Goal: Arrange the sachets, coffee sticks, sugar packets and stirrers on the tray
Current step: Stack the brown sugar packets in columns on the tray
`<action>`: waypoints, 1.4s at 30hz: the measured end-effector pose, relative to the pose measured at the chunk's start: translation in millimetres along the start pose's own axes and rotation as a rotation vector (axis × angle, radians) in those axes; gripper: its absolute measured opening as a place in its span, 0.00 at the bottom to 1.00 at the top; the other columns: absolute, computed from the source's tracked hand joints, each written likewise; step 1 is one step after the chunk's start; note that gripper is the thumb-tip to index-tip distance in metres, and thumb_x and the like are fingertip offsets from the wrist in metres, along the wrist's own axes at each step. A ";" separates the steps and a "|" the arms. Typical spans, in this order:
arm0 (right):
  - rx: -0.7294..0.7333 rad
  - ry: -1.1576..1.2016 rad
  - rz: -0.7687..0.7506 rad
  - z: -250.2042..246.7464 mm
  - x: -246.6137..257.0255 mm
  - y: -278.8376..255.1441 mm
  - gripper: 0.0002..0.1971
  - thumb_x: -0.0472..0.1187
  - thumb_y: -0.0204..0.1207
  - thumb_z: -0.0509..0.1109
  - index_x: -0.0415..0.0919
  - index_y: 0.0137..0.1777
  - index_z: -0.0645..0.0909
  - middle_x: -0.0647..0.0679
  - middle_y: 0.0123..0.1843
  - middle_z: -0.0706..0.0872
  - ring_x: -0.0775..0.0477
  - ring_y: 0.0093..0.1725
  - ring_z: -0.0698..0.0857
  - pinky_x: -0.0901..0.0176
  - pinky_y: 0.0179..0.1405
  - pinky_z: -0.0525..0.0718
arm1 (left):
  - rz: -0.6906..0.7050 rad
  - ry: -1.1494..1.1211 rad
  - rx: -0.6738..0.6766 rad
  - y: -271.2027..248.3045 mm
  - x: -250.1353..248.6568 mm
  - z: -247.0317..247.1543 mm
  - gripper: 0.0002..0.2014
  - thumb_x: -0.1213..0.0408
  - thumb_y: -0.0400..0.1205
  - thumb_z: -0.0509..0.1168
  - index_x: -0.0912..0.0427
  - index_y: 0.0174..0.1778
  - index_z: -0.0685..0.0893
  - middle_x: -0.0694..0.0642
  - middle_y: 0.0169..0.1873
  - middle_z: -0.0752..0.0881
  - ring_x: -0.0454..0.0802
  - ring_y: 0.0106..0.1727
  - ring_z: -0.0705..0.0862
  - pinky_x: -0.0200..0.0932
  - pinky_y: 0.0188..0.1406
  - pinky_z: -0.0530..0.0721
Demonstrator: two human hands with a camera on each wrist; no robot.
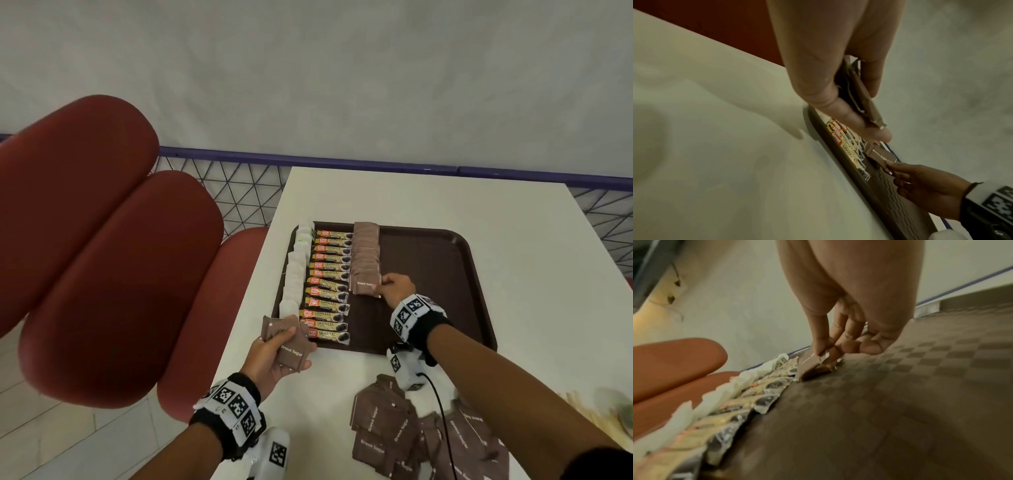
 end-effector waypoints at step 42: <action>0.437 0.096 -0.272 29.5 19.1 -74.5 0.13 0.38 0.71 0.75 0.46 0.36 0.72 0.51 0.35 0.80 0.53 0.35 0.79 0.67 0.33 0.77 | 0.069 0.000 0.053 5.3 2.4 43.0 0.12 0.75 0.80 0.63 0.64 0.58 0.81 0.71 0.52 0.87 0.65 0.50 0.87 0.52 0.48 0.88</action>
Point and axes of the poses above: each hand's wrist, its own y-axis towards the middle knuckle, its own z-axis out of the palm, x = y × z, the point moved 6 cm from there along y, towards the middle knuckle
